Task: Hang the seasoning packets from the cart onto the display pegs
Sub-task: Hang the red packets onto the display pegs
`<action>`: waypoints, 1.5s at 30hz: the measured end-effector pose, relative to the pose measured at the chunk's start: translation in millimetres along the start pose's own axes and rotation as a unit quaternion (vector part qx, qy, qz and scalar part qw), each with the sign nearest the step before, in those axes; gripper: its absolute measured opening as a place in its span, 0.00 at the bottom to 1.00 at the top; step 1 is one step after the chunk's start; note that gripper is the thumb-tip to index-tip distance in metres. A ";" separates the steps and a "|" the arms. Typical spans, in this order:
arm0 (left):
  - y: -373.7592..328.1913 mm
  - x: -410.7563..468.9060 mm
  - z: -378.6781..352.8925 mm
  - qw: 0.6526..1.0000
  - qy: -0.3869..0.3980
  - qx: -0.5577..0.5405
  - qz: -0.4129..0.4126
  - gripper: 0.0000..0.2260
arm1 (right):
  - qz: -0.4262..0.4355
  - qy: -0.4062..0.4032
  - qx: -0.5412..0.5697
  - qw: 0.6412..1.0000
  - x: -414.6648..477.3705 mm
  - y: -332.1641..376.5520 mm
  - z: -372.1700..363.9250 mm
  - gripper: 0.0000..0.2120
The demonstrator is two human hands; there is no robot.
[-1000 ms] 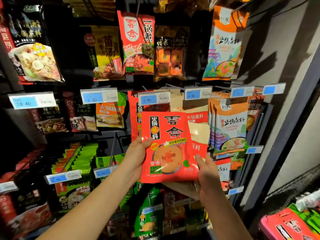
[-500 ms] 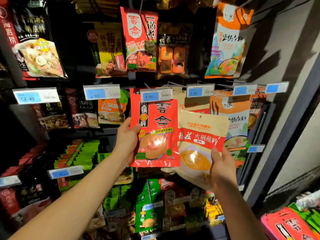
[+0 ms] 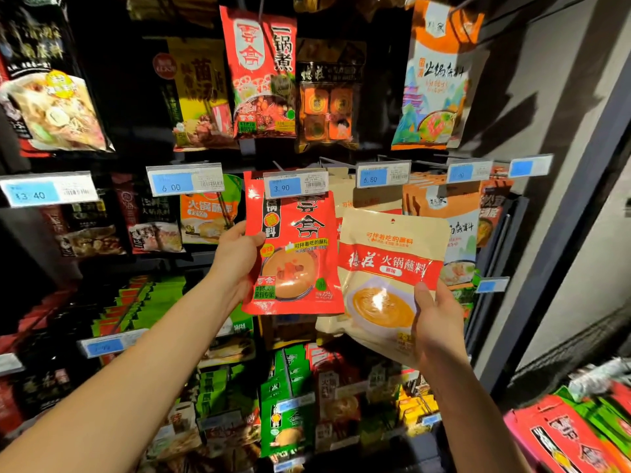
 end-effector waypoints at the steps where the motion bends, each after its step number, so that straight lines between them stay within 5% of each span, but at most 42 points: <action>1: 0.5 0.9 0.3 1.000 -0.006 -0.005 0.003 0.12 | 0.000 0.001 0.001 1.000 -0.8 1.0 -0.1 0.13; 26: -3.6 14.2 -2.4 0.996 -0.077 0.027 0.038 0.13 | 0.002 -0.005 0.006 1.000 -4.2 15.8 8.7 0.13; 32: -1.7 32.9 -2.8 0.994 -0.093 0.038 -0.047 0.15 | 0.008 -0.006 -0.002 1.000 -6.0 17.3 7.7 0.13; 37: 14.0 46.9 8.1 0.954 -0.168 0.213 -0.125 0.04 | 0.010 0.002 -0.013 1.000 -8.1 16.6 11.8 0.14; 40: 19.8 26.0 11.5 0.934 -0.230 0.195 -0.193 0.13 | 0.014 -0.007 -0.016 1.000 -9.3 13.5 17.7 0.13; 42: 19.4 -1.4 -7.7 0.953 -0.148 0.149 -0.219 0.09 | 0.012 -0.009 -0.022 1.000 -9.1 8.2 17.9 0.13; 45: 24.1 -31.3 -53.6 0.967 0.087 0.175 -0.166 0.09 | 0.009 -0.009 -0.030 0.999 -7.3 3.5 12.2 0.14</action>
Point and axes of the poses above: each hand's wrist, its own x-axis towards the middle knuckle, its own z-axis out of the back of the hand, y = z × x, the point moved 4 cm from there along x, towards the middle knuckle, and after that the axes turned 9 degrees about -y, right-handed, at the moved point
